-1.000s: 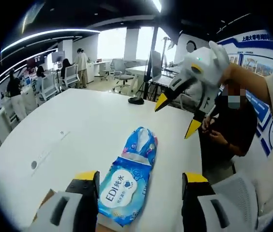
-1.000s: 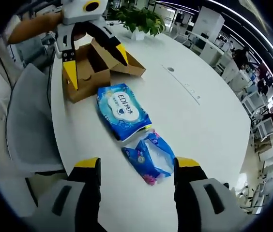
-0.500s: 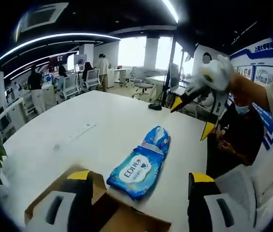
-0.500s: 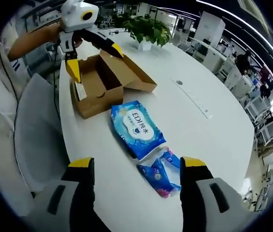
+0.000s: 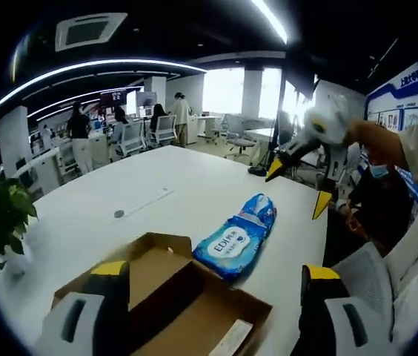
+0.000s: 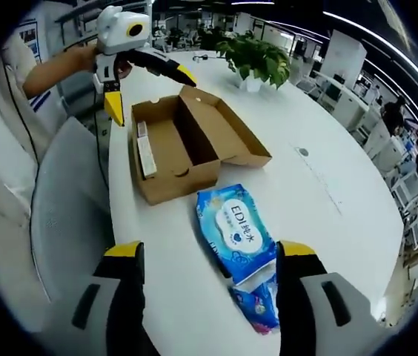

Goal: Operate the shoe box by opening the lid, removing the specified soft item, and placing it in the target area until the item is outside and the box remains undamaged.

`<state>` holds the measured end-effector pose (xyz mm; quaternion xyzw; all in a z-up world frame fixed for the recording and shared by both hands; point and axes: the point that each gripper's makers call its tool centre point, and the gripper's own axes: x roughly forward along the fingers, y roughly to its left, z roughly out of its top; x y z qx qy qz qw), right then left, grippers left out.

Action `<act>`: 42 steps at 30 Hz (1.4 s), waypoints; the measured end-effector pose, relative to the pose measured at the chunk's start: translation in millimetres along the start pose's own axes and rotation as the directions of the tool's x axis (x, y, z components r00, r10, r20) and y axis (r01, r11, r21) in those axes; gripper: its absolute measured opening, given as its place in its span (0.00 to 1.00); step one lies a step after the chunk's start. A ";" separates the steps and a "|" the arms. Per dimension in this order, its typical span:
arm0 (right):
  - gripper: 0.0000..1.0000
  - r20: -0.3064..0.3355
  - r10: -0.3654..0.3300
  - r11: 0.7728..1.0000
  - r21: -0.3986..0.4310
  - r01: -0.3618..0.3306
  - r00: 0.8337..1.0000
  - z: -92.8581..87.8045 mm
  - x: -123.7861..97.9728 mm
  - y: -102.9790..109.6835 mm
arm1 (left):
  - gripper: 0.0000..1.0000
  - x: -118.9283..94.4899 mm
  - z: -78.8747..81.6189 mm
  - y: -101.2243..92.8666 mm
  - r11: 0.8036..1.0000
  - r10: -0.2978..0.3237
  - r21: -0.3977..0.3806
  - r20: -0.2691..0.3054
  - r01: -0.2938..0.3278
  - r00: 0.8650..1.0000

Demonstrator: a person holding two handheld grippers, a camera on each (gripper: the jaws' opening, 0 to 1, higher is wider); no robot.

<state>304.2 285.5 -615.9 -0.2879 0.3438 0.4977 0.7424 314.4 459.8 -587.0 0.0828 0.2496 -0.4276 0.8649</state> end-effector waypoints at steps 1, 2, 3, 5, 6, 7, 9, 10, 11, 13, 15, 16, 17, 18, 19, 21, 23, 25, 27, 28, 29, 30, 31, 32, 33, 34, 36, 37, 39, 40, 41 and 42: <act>0.68 -0.001 0.008 1.000 -0.002 -0.008 1.000 1.8 2.3 1.5 | 1.00 -5.4 -2.9 2.8 1.000 0.011 -0.006 0.002 -0.011 1.000; 0.68 -0.002 0.016 1.000 -0.008 -0.016 1.000 4.0 4.9 2.9 | 1.00 -7.3 -4.2 3.3 1.000 0.013 -0.007 0.002 -0.013 1.000; 0.68 -0.001 0.023 1.000 -0.021 -0.023 1.000 7.6 7.8 4.6 | 1.00 -12.5 -7.2 6.9 1.000 0.029 -0.011 0.004 -0.029 1.000; 0.68 0.002 0.036 0.999 -0.036 -0.036 0.999 13.5 12.4 7.2 | 1.00 -21.0 -12.9 11.0 0.999 0.044 -0.017 0.003 -0.044 0.999; 0.68 0.003 0.042 0.998 -0.043 -0.042 0.999 15.7 14.1 8.5 | 1.00 -26.0 -16.6 13.4 0.998 0.055 -0.023 0.000 -0.055 0.998; 0.68 0.004 0.047 0.998 -0.050 -0.047 0.999 17.9 16.0 9.4 | 1.00 -29.5 -19.1 14.7 0.998 0.062 -0.024 -0.001 -0.062 0.998; 0.66 0.003 0.058 0.996 -0.066 -0.058 0.998 22.4 21.0 11.6 | 1.00 -37.4 -25.2 19.2 0.996 0.083 -0.028 -0.005 -0.083 0.997; 0.66 0.001 0.066 0.995 -0.077 -0.066 0.998 24.2 23.0 13.6 | 1.00 -40.5 -27.7 21.0 0.995 0.090 -0.029 -0.007 -0.090 0.996; 0.66 -0.002 0.077 0.993 -0.089 -0.077 0.997 26.9 25.9 16.1 | 1.00 -44.8 -30.6 23.1 0.995 0.098 -0.032 -0.004 -0.098 0.995; 0.66 -0.004 0.093 0.990 -0.106 -0.093 0.996 31.3 30.0 19.5 | 1.00 -51.2 -34.5 27.1 0.992 0.117 -0.040 0.002 -0.117 0.993; 0.64 -0.005 0.104 0.987 -0.126 -0.103 0.995 35.0 33.6 21.6 | 1.00 -57.7 -39.8 31.9 0.989 0.140 -0.048 0.001 -0.140 0.990; 0.63 -0.002 0.106 0.982 -0.154 -0.105 0.994 38.2 36.3 22.3 | 1.00 -58.9 -40.7 32.6 0.988 0.144 -0.050 0.001 -0.144 0.990; 0.61 -0.002 0.112 0.981 -0.161 -0.111 0.994 40.0 38.2 23.8 | 1.00 -62.9 -44.2 35.3 0.986 0.157 -0.057 0.001 -0.157 0.988; 0.60 -0.006 0.119 0.979 -0.164 -0.119 0.993 41.9 40.7 25.4 | 1.00 -65.3 -46.3 37.2 0.984 0.167 -0.062 0.001 -0.167 0.986; 0.61 -0.005 0.122 0.978 -0.169 -0.121 0.992 43.8 42.6 26.4 | 1.00 -69.0 -50.2 39.6 0.982 0.179 -0.066 -0.003 -0.179 0.984; 0.61 -0.005 0.132 0.975 -0.178 -0.131 0.991 48.0 47.0 28.8 | 1.00 -75.4 -57.7 44.7 0.976 0.203 -0.071 -0.012 -0.204 0.979; 0.61 -0.004 0.138 0.973 -0.184 -0.136 0.990 51.3 50.6 30.7 | 0.99 -82.5 -64.4 50.3 0.970 0.228 -0.086 -0.018 -0.228 0.974; 0.60 -0.006 0.149 0.970 -0.196 -0.147 0.989 54.6 55.5 33.6 | 0.98 -89.5 -69.5 54.8 0.963 0.247 -0.105 -0.015 -0.247 0.969; 0.60 -0.010 0.156 0.966 -0.207 -0.155 0.988 57.2 60.6 36.4 | 0.97 -94.8 -74.3 58.4 0.958 0.264 -0.115 -0.019 -0.264 0.964; 0.59 -0.011 0.162 0.963 -0.218 -0.160 0.987 58.7 63.8 38.2 | 0.95 -98.2 -78.7 60.9 0.954 0.274 -0.121 -0.026 -0.275 0.961; 0.59 -0.008 0.164 0.961 -0.224 -0.162 0.986 60.4 65.9 39.1 | 0.94 -100.4 -82.1 62.4 0.951 0.280 -0.125 -0.033 -0.282 0.959; 0.58 -0.008 0.167 0.960 -0.227 -0.164 0.986 61.6 67.7 39.9 | 0.93 -102.1 -85.0 63.9 0.949 0.286 -0.128 -0.039 -0.288 0.958; 0.58 -0.005 0.172 0.958 -0.231 -0.168 0.985 63.9 70.6 41.0 | 0.91 -104.7 -89.5 66.4 0.945 0.295 -0.132 -0.048 -0.298 0.954; 0.57 -0.003 0.176 0.957 -0.235 -0.172 0.984 65.5 72.6 41.9 | 0.90 -105.5 -90.9 67.1 0.944 0.297 -0.134 -0.051 -0.302 0.953; 0.57 -0.002 0.184 0.955 -0.238 -0.179 0.983 67.4 75.2 43.7 | 0.89 -108.4 -96.0 70.0 0.938 0.309 -0.145 -0.058 -0.314 0.949; 0.56 0.000 0.188 0.953 -0.243 -0.182 0.982 68.8 77.0 44.9 | 0.87 -110.0 -99.2 72.7 0.934 0.316 -0.152 -0.064 -0.322 0.947; 0.56 -0.002 0.199 0.948 -0.254 -0.193 0.980 71.3 81.5 48.1 | 0.84 -113.1 -105.2 77.3 0.927 0.330 -0.163 -0.075 -0.339 0.941; 0.55 -0.004 0.203 0.945 -0.260 -0.197 0.979 72.7 84.6 49.1 | 0.83 -114.2 -107.3 78.6 0.923 0.337 -0.168 -0.079 -0.346 0.938; 0.55 -0.005 0.214 0.941 -0.266 -0.207 0.977 75.0 89.6 51.0 | 0.80 -117.0 -113.0 81.9 0.915 0.351 -0.179 -0.090 -0.362 0.932; 0.55 -0.006 0.217 0.940 -0.269 -0.210 0.976 76.1 91.8 51.5 | 0.77 -117.6 -114.3 82.7 0.913 0.354 -0.183 -0.091 -0.365 0.931; 0.55 -0.006 0.220 0.939 -0.271 -0.213 0.976 77.2 94.0 52.1 | 0.75 -120.2 -120.1 85.5 0.904 0.361 -0.206 -0.098 -0.374 0.927; 0.54 -0.005 0.227 0.936 -0.273 -0.220 0.974 78.8 97.3 53.6 | 0.73 -120.8 -121.4 86.1 0.901 0.363 -0.214 -0.101 -0.377 0.926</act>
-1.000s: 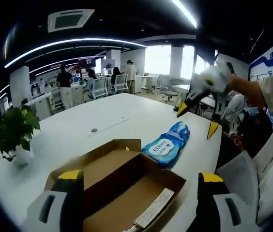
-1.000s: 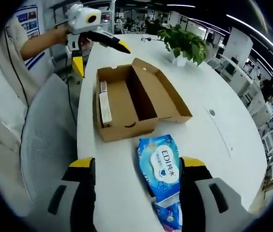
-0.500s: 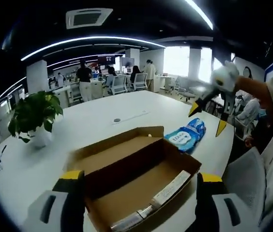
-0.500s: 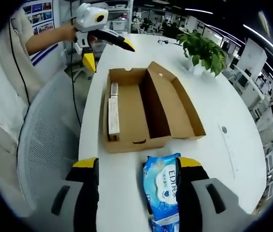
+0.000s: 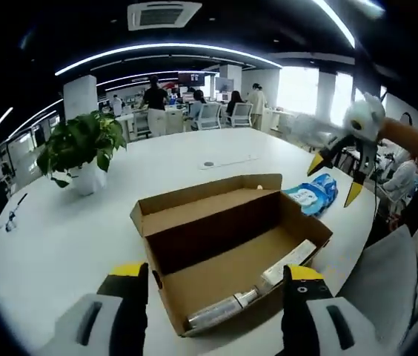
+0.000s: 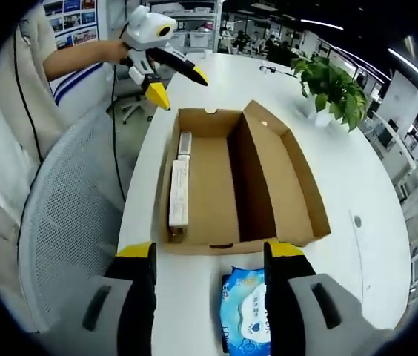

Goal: Operate the shoe box by opening the lid, removing the specified soft item, and placing it in the target area until the item is outside and the box remains undamaged.

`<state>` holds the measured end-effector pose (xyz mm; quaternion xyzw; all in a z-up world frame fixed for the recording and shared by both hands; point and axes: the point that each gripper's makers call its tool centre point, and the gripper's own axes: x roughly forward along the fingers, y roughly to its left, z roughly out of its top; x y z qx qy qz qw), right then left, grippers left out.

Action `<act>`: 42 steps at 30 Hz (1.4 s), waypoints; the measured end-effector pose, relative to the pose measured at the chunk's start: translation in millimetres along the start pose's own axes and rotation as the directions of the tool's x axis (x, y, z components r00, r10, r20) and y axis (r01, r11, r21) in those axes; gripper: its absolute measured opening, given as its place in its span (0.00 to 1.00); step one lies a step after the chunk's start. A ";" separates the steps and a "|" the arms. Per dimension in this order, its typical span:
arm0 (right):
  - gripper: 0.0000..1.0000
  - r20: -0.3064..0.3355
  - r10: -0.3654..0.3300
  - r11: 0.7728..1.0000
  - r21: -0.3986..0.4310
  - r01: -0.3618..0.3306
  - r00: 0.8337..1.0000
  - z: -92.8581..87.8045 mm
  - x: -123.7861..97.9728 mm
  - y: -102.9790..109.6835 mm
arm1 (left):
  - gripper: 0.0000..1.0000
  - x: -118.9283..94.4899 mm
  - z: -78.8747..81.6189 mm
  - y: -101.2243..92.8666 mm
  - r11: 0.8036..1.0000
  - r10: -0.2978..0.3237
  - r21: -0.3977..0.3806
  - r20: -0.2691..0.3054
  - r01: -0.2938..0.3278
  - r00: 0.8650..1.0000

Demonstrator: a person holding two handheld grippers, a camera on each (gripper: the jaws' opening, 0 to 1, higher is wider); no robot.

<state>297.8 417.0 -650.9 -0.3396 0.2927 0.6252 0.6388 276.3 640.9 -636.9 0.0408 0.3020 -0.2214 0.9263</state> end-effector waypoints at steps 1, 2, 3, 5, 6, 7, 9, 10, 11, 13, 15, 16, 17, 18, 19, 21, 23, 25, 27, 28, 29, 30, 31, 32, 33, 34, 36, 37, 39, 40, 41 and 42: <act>0.54 0.001 0.005 1.000 -0.002 -0.005 1.000 1.0 2.3 0.3 | 0.70 -0.8 -4.4 4.2 0.999 0.015 -0.029 -0.004 -0.015 1.000; 0.53 0.001 0.010 1.000 -0.005 -0.010 1.000 1.7 4.8 0.5 | 0.68 -1.2 -7.1 6.6 0.999 0.023 -0.038 -0.009 -0.023 1.000; 0.53 0.001 0.013 1.000 -0.009 -0.013 1.000 2.2 7.6 0.4 | 0.66 -1.7 -11.7 10.9 0.998 0.040 -0.049 -0.020 -0.041 0.999; 0.51 0.006 0.029 0.999 -0.025 -0.029 1.000 4.0 14.6 1.1 | 0.60 -2.3 -17.6 15.4 0.996 0.054 -0.067 -0.035 -0.057 0.998; 0.50 0.005 0.039 0.999 -0.031 -0.039 0.999 4.7 18.5 2.1 | 0.57 -2.5 -21.5 18.2 0.994 0.061 -0.083 -0.043 -0.065 0.997; 0.50 0.005 0.047 0.998 -0.032 -0.047 0.999 5.3 21.4 2.4 | 0.54 -2.8 -24.3 21.5 0.992 0.074 -0.097 -0.050 -0.078 0.996; 0.50 0.003 0.058 0.998 -0.038 -0.058 0.998 6.3 28.3 2.2 | 0.47 -3.6 -30.4 27.8 0.986 0.099 -0.125 -0.064 -0.106 0.993; 0.50 0.002 0.065 0.997 -0.040 -0.065 0.998 6.6 31.0 2.3 | 0.43 -3.8 -33.5 30.0 0.984 0.105 -0.139 -0.074 -0.115 0.992; 0.50 0.001 0.071 0.997 -0.040 -0.071 0.997 7.2 34.9 1.9 | 0.40 -3.9 -37.3 32.0 0.979 0.110 -0.163 -0.084 -0.122 0.990; 0.49 -0.001 0.084 0.996 -0.041 -0.084 0.996 8.0 41.0 1.7 | 0.37 -3.4 -42.0 34.6 0.972 0.114 -0.193 -0.096 -0.130 0.989; 0.50 -0.008 0.100 0.994 -0.044 -0.100 0.995 8.4 47.3 2.6 | 0.34 -2.2 -47.7 36.4 0.969 0.118 -0.204 -0.116 -0.140 0.986; 0.49 -0.011 0.105 0.993 -0.045 -0.106 0.994 8.3 49.7 3.0 | 0.32 -1.6 -49.4 36.4 0.969 0.118 -0.205 -0.123 -0.141 0.985; 0.50 -0.017 0.114 0.992 -0.046 -0.114 0.993 8.0 53.4 3.8 | 0.31 -0.9 -51.1 36.4 0.968 0.118 -0.204 -0.129 -0.143 0.985; 0.49 -0.020 0.118 0.992 -0.048 -0.119 0.993 7.8 56.0 4.4 | 0.30 0.0 -52.6 36.5 0.968 0.118 -0.204 -0.134 -0.144 0.984; 0.49 -0.023 0.122 0.991 -0.050 -0.123 0.992 7.8 58.2 4.7 | 0.30 1.7 -55.0 37.3 0.967 0.118 -0.210 -0.140 -0.146 0.983; 0.49 -0.030 0.137 0.989 -0.052 -0.138 0.990 7.0 64.2 6.2 | 0.28 3.0 -59.2 38.2 0.963 0.120 -0.220 -0.155 -0.153 0.981; 0.49 -0.035 0.147 0.987 -0.055 -0.149 0.988 6.5 69.6 6.7 | 0.26 3.9 -62.1 40.3 0.959 0.125 -0.233 -0.164 -0.162 0.979; 0.48 -0.036 0.163 0.984 -0.060 -0.165 0.986 6.1 74.6 8.2 | 0.23 5.1 -63.9 41.7 0.952 0.124 -0.257 -0.168 -0.165 0.978; 0.46 -0.040 0.175 0.982 -0.067 -0.178 0.984 4.9 80.2 9.2 | 0.20 5.9 -66.1 43.6 0.948 0.130 -0.265 -0.178 -0.175 0.975; 0.46 -0.041 0.180 0.981 -0.066 -0.183 0.983 4.6 82.1 9.5 | 0.17 6.3 -68.4 45.0 0.946 0.130 -0.271 -0.189 -0.179 0.973; 0.46 -0.042 0.190 0.979 -0.064 -0.192 0.981 4.7 84.4 10.5 | 0.16 6.6 -69.1 45.2 0.944 0.129 -0.276 -0.190 -0.179 0.973; 0.46 -0.040 0.196 0.978 -0.062 -0.198 0.980 5.1 85.8 11.2 | 0.14 6.8 -69.6 44.9 0.940 0.124 -0.291 -0.191 -0.177 0.974; 0.46 -0.040 0.201 0.977 -0.060 -0.203 0.979 5.1 87.0 11.6 | 0.13 7.0 -69.5 44.9 0.938 0.123 -0.298 -0.190 -0.177 0.974; 0.46 -0.038 0.208 0.976 -0.058 -0.210 0.977 5.2 88.2 12.3 | 0.11 7.3 -69.6 44.9 0.936 0.123 -0.303 -0.190 -0.177 0.974; 0.46 -0.037 0.213 0.975 -0.059 -0.215 0.976 5.2 89.4 12.7 | 0.08 7.7 -70.2 44.8 0.935 0.120 -0.307 -0.192 -0.176 0.974; 0.46 -0.038 0.221 0.973 -0.054 -0.222 0.975 4.9 91.5 13.3 | 0.06 8.4 -71.6 44.3 0.935 0.117 -0.307 -0.198 -0.175 0.973; 0.46 -0.039 0.237 0.970 -0.046 -0.238 0.971 4.3 94.9 14.9 | 0.05 9.3 -72.8 44.2 0.937 0.118 -0.302 -0.203 -0.177 0.972; 0.46 -0.040 0.241 0.969 -0.044 -0.242 0.970 4.0 96.3 15.1 | 0.05 9.4 -73.1 44.7 0.935 0.120 -0.305 -0.205 -0.180 0.971; 0.46 -0.039 0.256 0.965 -0.038 -0.258 0.966 4.1 99.2 17.1 | 0.05 9.7 -73.5 44.9 0.935 0.119 -0.305 -0.206 -0.179 0.971; 0.46 -0.038 0.265 0.963 -0.032 -0.266 0.964 4.5 101.1 18.3 | 0.05 9.8 -73.5 44.8 0.935 0.118 -0.307 -0.207 -0.179 0.971; 0.46 -0.038 0.268 0.962 -0.031 -0.270 0.963 4.7 102.4 18.7 | 0.05 9.9 -73.6 44.7 0.935 0.118 -0.306 -0.207 -0.179 0.971; 0.46 -0.039 0.271 0.962 -0.031 -0.272 0.962 4.8 103.6 19.3 | 0.05 10.0 -73.8 44.9 0.936 0.117 -0.305 -0.208 -0.178 0.971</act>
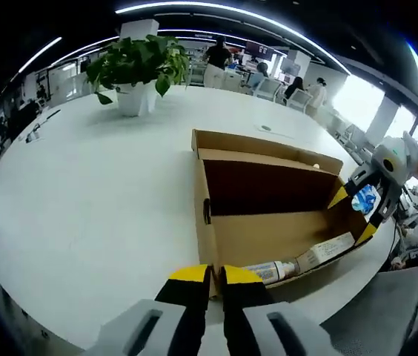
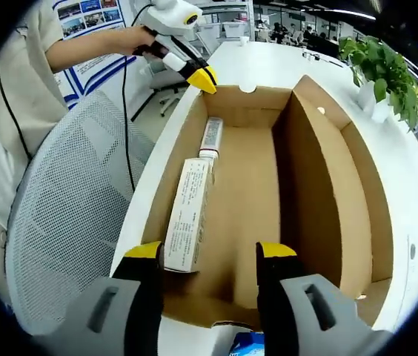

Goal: Operate the shoe box by opening the lid, removing the specified soft item, and placing it in the target area until the item is outside and the box remains undamaged.

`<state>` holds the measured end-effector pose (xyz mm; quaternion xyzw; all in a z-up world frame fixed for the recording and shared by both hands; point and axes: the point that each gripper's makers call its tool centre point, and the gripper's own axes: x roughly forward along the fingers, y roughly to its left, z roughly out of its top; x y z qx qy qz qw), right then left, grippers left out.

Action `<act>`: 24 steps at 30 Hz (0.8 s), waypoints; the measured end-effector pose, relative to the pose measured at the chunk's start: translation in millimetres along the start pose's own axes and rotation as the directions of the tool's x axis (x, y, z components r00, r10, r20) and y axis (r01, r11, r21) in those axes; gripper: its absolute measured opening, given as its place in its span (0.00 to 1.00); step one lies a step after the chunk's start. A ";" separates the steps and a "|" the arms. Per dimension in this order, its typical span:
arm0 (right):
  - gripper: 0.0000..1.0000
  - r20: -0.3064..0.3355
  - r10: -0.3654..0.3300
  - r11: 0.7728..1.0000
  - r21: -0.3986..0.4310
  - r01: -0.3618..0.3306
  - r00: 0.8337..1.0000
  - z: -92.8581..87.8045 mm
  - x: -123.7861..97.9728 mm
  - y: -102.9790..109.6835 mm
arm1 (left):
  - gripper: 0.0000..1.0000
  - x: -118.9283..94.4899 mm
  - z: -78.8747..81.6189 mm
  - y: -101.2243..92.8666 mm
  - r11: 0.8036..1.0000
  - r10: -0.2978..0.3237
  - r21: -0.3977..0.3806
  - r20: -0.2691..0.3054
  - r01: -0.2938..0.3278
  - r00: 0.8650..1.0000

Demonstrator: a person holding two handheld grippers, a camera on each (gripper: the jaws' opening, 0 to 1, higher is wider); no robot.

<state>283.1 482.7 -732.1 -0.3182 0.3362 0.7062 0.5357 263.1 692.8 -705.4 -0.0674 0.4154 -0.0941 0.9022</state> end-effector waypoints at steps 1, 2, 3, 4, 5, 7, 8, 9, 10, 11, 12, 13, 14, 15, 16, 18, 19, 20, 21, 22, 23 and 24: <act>0.46 -0.001 0.005 1.000 -0.001 -0.005 1.000 0.4 2.2 1.0 | 0.05 0.4 -0.1 0.2 1.000 -0.001 -0.001 -0.001 0.001 1.000; 0.46 -0.001 0.010 1.000 -0.002 -0.010 1.000 0.8 4.0 2.0 | 0.05 0.8 -0.2 0.6 1.000 -0.001 -0.002 -0.003 0.001 1.000; 0.45 -0.003 0.012 1.000 -0.002 -0.012 1.000 1.0 5.8 2.3 | 0.05 1.1 -0.3 0.6 1.000 -0.001 0.001 -0.005 0.001 1.000; 0.45 -0.004 0.014 1.000 -0.001 -0.014 1.000 1.1 6.9 2.8 | 0.05 0.9 -0.3 0.5 1.000 0.000 0.004 -0.007 0.000 1.000; 0.44 -0.005 0.015 1.000 -0.002 -0.015 1.000 1.5 8.6 3.2 | 0.05 0.9 -0.3 0.5 1.000 0.000 0.005 -0.008 0.000 1.000; 0.44 -0.009 0.016 1.000 -0.003 -0.016 1.000 1.3 10.4 3.9 | 0.05 1.4 -0.2 0.8 1.000 0.001 0.011 -0.011 -0.001 1.000; 0.43 -0.009 0.015 1.000 -0.001 -0.015 1.000 1.6 10.2 3.8 | 0.05 1.4 -0.3 0.7 1.000 0.001 0.011 -0.012 -0.001 1.000; 0.42 -0.008 0.015 1.000 0.007 -0.015 1.000 1.9 10.4 3.7 | 0.05 1.8 -0.3 1.1 1.000 0.001 0.013 -0.013 -0.001 1.000; 0.41 -0.009 0.018 1.000 0.008 -0.018 1.000 1.9 10.5 4.5 | 0.05 1.9 -0.2 1.1 1.000 0.002 0.014 -0.013 -0.001 1.000; 0.39 -0.010 0.021 1.000 0.008 -0.020 1.000 1.9 10.6 5.4 | 0.05 2.0 -0.2 1.1 1.000 0.001 0.013 -0.012 -0.001 1.000; 0.38 -0.011 0.025 1.000 0.007 -0.025 1.000 1.9 10.8 6.6 | 0.05 2.1 -0.2 1.2 1.000 0.001 0.012 -0.012 -0.001 1.000; 0.36 -0.013 0.030 1.000 0.010 -0.029 0.999 1.7 11.0 8.2 | 0.05 2.3 -0.2 1.4 1.000 0.001 0.011 -0.012 -0.001 1.000; 0.34 -0.015 0.037 0.999 0.018 -0.037 0.999 1.4 11.0 10.1 | 0.05 2.4 -0.1 1.6 1.000 0.002 0.011 -0.012 -0.002 1.000; 0.32 -0.016 0.042 0.999 0.023 -0.041 0.999 1.4 11.3 11.2 | 0.05 2.5 -0.2 1.7 1.000 0.002 0.013 -0.011 -0.002 1.000; 0.30 -0.018 0.046 0.999 0.028 -0.046 0.999 1.4 11.6 12.7 | 0.05 2.5 -0.2 1.6 1.000 0.002 0.013 -0.011 -0.002 1.000; 0.25 -0.019 0.056 0.998 0.037 -0.055 0.998 1.6 11.6 16.1 | 0.05 2.5 -0.2 1.6 1.000 0.001 0.014 -0.007 -0.001 1.000; 0.21 -0.019 0.059 0.998 0.040 -0.058 0.998 1.9 11.6 17.2 | 0.05 2.5 -0.3 1.8 1.000 0.000 0.011 -0.006 0.000 1.000; 0.19 -0.018 0.060 0.997 0.044 -0.059 0.998 2.0 11.6 18.1 | 0.05 2.5 -0.3 1.9 1.000 0.000 0.009 -0.005 0.000 1.000; 0.17 -0.019 0.060 0.997 0.047 -0.059 0.998 1.9 11.6 18.6 | 0.05 2.5 -0.4 1.9 1.000 0.000 0.008 -0.005 0.000 1.000; 0.17 -0.021 0.055 0.997 0.057 -0.054 0.998 1.6 11.7 18.6 | 0.05 2.5 -0.4 1.8 1.000 0.000 0.011 -0.006 0.000 1.000; 0.17 -0.023 0.051 0.996 0.069 -0.049 0.998 1.2 11.7 18.6 | 0.05 2.6 -0.5 1.8 1.000 0.002 0.015 -0.007 -0.002 1.000; 0.17 -0.021 0.051 0.996 0.072 -0.049 0.998 1.5 11.8 18.8 | 0.05 2.5 -0.5 1.6 1.000 0.002 0.016 -0.007 -0.002 1.000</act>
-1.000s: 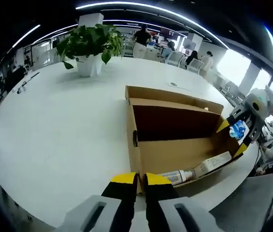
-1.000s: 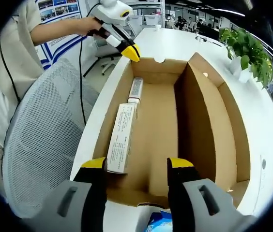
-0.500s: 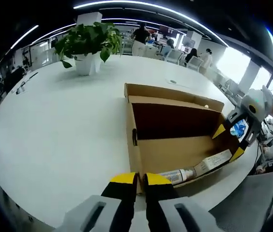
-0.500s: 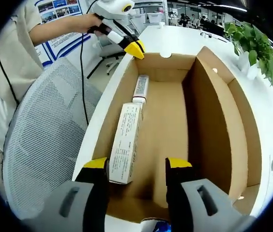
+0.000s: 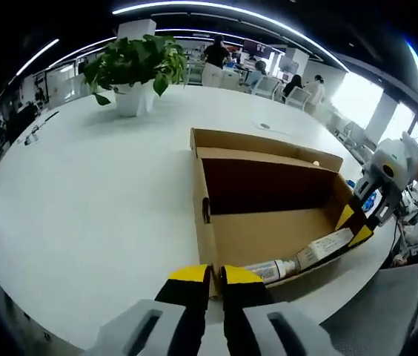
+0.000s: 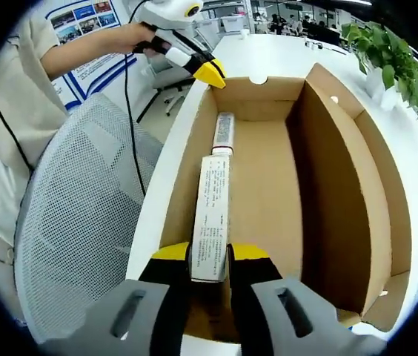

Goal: Operate the shoe box by opening the lid, removing the specified soft item, and placing it in the target area until the item is outside and the box remains undamaged.

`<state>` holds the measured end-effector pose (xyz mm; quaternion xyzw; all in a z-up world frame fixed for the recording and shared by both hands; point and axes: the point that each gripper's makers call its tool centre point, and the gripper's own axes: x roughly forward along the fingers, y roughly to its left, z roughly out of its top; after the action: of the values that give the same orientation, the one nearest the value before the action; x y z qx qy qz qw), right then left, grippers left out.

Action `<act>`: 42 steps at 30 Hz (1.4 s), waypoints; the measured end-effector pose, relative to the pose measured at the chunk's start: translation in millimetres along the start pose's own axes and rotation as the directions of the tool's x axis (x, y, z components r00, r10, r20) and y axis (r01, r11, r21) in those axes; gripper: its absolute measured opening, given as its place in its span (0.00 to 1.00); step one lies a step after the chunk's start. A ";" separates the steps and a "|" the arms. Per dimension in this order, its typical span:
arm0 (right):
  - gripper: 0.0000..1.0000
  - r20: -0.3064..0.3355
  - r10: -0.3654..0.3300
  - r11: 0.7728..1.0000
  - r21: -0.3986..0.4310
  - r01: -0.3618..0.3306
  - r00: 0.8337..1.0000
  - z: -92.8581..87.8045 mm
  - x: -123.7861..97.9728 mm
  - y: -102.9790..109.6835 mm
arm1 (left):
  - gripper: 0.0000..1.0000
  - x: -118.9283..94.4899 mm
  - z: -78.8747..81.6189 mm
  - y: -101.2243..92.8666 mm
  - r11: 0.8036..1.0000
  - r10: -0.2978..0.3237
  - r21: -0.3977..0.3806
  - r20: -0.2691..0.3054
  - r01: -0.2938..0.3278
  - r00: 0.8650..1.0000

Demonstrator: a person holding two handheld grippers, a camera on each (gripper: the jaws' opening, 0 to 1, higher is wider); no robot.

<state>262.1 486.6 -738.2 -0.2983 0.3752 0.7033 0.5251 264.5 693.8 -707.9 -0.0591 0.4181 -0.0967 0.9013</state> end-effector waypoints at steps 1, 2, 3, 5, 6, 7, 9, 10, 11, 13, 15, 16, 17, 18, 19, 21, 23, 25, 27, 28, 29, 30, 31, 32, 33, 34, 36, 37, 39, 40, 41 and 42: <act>0.17 0.000 -0.003 1.000 0.001 0.003 1.000 0.0 0.0 -0.2 | 0.05 -0.1 -0.1 -0.2 1.000 0.000 0.000 -0.001 0.000 1.000; 0.17 0.000 -0.004 1.000 0.003 0.004 1.000 0.0 -0.1 -0.1 | 0.05 -0.2 -0.1 -0.1 1.000 0.000 -0.001 -0.002 0.000 1.000; 0.16 -0.001 -0.006 1.000 0.007 0.006 1.000 0.0 0.0 0.0 | 0.05 -0.2 -0.3 -0.1 1.000 0.000 0.000 -0.002 0.000 1.000; 0.16 -0.003 -0.009 1.000 0.010 0.009 1.000 0.0 -0.1 -0.2 | 0.05 -0.4 -0.4 -0.3 1.000 0.000 0.001 -0.002 0.000 1.000; 0.16 -0.004 -0.012 1.000 0.009 0.012 1.000 0.2 0.0 -0.2 | 0.05 -0.3 -0.4 -0.2 1.000 0.000 0.001 -0.002 0.000 1.000; 0.15 -0.006 -0.018 1.000 -0.001 0.018 1.000 0.2 0.2 0.2 | 0.05 -0.3 -0.4 0.0 1.000 0.000 0.002 -0.002 0.000 1.000; 0.15 -0.009 -0.022 1.000 -0.002 0.022 1.000 0.3 0.2 0.4 | 0.05 -0.4 -0.4 -0.1 1.000 0.000 0.003 -0.003 0.000 1.000; 0.15 -0.011 -0.024 1.000 -0.003 0.024 1.000 0.3 0.2 0.6 | 0.05 -0.5 -0.4 -0.2 1.000 0.000 0.004 -0.003 0.000 1.000; 0.15 -0.013 -0.027 1.000 -0.006 0.027 1.000 0.5 0.2 0.7 | 0.05 -0.7 -0.5 -0.3 1.000 0.000 0.005 -0.003 0.000 1.000; 0.14 -0.020 -0.030 0.999 -0.013 0.030 0.999 0.1 0.0 0.7 | 0.05 -0.8 -0.6 -0.3 1.000 0.001 0.004 -0.004 -0.001 1.000; 0.14 -0.026 -0.035 0.999 -0.029 0.035 0.999 -0.5 -0.6 0.9 | 0.05 -0.7 -0.6 0.0 1.000 0.001 0.006 -0.005 -0.001 1.000; 0.14 -0.026 -0.037 0.999 -0.030 0.036 0.999 -0.5 -1.1 0.9 | 0.05 -0.8 -0.6 0.0 1.000 0.001 0.006 -0.006 -0.001 1.000; 0.14 -0.027 -0.038 0.999 -0.030 0.037 0.999 -0.1 -1.9 1.0 | 0.05 -0.8 -0.6 -0.1 1.000 0.001 0.007 -0.007 -0.001 1.000; 0.14 -0.027 -0.037 0.999 -0.030 0.036 0.999 -0.1 -2.3 1.2 | 0.05 -0.8 -0.7 0.0 1.000 0.001 0.010 -0.008 0.000 1.000; 0.14 -0.027 -0.038 0.999 -0.039 0.037 0.999 0.0 -3.5 1.8 | 0.05 -0.8 -0.7 0.0 1.000 0.001 0.012 -0.010 0.000 1.000; 0.14 -0.031 -0.044 0.998 -0.053 0.042 0.999 -0.9 -4.9 1.7 | 0.05 -0.8 -0.7 0.0 1.000 0.001 0.014 -0.013 -0.001 1.000; 0.14 -0.030 -0.049 0.997 -0.054 0.047 0.998 -0.9 -7.7 1.5 | 0.05 -0.9 -0.9 -0.2 1.000 0.002 0.015 -0.016 -0.002 1.000; 0.14 -0.025 -0.054 0.997 -0.057 0.053 0.998 0.1 -10.2 1.3 | 0.05 -1.0 -0.9 -0.2 1.000 0.003 0.015 -0.018 -0.002 1.000; 0.14 -0.019 -0.065 0.996 -0.059 0.063 0.998 2.1 -13.6 0.4 | 0.05 -1.0 -0.9 -0.2 1.000 0.003 0.018 -0.020 -0.003 1.000; 0.14 -0.013 -0.067 0.996 -0.060 0.067 0.998 3.7 -15.5 0.5 | 0.05 -1.0 -1.0 -0.2 1.000 0.004 0.018 -0.022 -0.004 1.000; 0.14 -0.010 -0.071 0.996 -0.062 0.071 0.997 4.6 -16.7 0.3 | 0.05 -1.0 -1.1 -0.2 1.000 0.005 0.018 -0.023 -0.004 1.000; 0.14 -0.006 -0.078 0.995 -0.065 0.078 0.997 5.8 -18.5 -0.3 | 0.05 -1.0 -1.1 -0.2 1.000 0.005 0.018 -0.024 -0.004 1.000; 0.14 -0.005 -0.081 0.995 -0.066 0.081 0.997 6.5 -19.8 -0.2 | 0.05 -1.1 -1.3 -0.3 1.000 0.005 0.017 -0.026 -0.005 1.000; 0.14 -0.003 -0.085 0.994 -0.068 0.085 0.996 7.2 -21.3 -0.4 | 0.05 -1.1 -1.3 -0.3 1.000 0.005 0.017 -0.027 -0.005 1.000; 0.14 -0.001 -0.088 0.994 -0.070 0.088 0.996 7.9 -22.7 -0.4 | 0.05 -1.1 -1.4 -0.4 1.000 0.005 0.016 -0.027 -0.004 1.000; 0.14 0.004 -0.096 0.993 -0.074 0.096 0.995 9.4 -25.4 -1.2 | 0.05 -1.1 -1.4 -0.4 1.000 0.005 0.013 -0.028 -0.004 1.000; 0.14 0.006 -0.107 0.991 -0.081 0.107 0.994 11.7 -30.4 -1.3 | 0.05 -1.2 -1.5 -0.4 1.000 0.006 0.007 -0.029 -0.006 1.000; 0.14 0.010 -0.111 0.990 -0.087 0.111 0.994 13.8 -33.7 -0.5 | 0.05 -1.2 -1.7 -0.5 1.000 0.007 0.004 -0.030 -0.007 1.000; 0.14 0.017 -0.117 0.989 -0.093 0.118 0.993 17.1 -38.4 0.2 | 0.05 -1.4 -1.8 -0.6 1.000 0.008 0.006 -0.032 -0.007 0.999; 0.14 0.020 -0.125 0.987 -0.103 0.126 0.992 19.0 -41.6 0.3 | 0.05 -1.4 -1.9 -0.7 1.000 0.008 0.007 -0.033 -0.008 0.999; 0.14 0.021 -0.128 0.986 -0.107 0.130 0.992 19.8 -43.0 0.3 | 0.05 -1.3 -1.9 -0.7 1.000 0.008 0.008 -0.034 -0.008 0.999; 0.14 0.028 -0.136 0.984 -0.112 0.139 0.990 22.2 -47.7 0.4 | 0.05 -1.4 -2.0 -1.0 1.000 0.010 0.010 -0.036 -0.010 0.999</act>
<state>274.0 480.7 -687.3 -0.3459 0.3077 0.6885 0.5582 262.0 693.1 -708.0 -0.0507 0.4341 -0.0955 0.8943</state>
